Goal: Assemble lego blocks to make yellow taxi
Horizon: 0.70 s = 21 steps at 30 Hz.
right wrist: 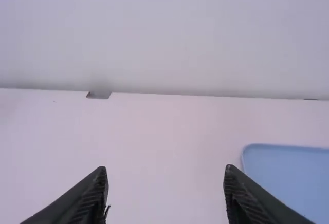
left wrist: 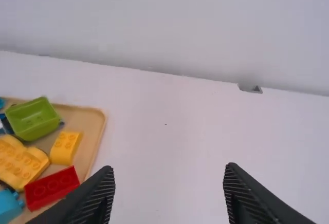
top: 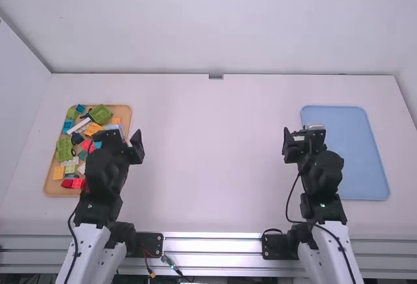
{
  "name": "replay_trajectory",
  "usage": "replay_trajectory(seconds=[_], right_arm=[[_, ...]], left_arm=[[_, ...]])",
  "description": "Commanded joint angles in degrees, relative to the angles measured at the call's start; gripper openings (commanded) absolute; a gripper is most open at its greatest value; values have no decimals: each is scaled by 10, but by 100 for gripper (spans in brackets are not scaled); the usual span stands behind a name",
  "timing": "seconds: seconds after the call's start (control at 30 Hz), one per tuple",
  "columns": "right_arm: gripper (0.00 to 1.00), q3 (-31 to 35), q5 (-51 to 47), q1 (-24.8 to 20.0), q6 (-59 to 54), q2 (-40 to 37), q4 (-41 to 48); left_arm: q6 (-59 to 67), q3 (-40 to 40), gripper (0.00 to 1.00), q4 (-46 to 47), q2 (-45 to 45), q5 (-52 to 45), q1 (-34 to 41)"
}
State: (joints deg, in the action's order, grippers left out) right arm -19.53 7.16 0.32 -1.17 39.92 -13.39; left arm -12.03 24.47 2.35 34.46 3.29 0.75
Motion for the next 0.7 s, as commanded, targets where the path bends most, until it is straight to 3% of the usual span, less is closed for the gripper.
replay_trajectory(seconds=[0.0,0.33,0.43,0.67], right_arm=[[63,-35,14,1,3,32,-8],[80,-92,35,23,-5,141,-41],[86,-115,44,26,-5,183,-54],[93,-142,54,18,-6,234,-63]], left_arm=[[-60,66,64,36,40,45,6],[-123,283,80,194,225,97,7],[-180,405,86,294,325,131,-22],[-182,540,93,355,447,87,-48]])
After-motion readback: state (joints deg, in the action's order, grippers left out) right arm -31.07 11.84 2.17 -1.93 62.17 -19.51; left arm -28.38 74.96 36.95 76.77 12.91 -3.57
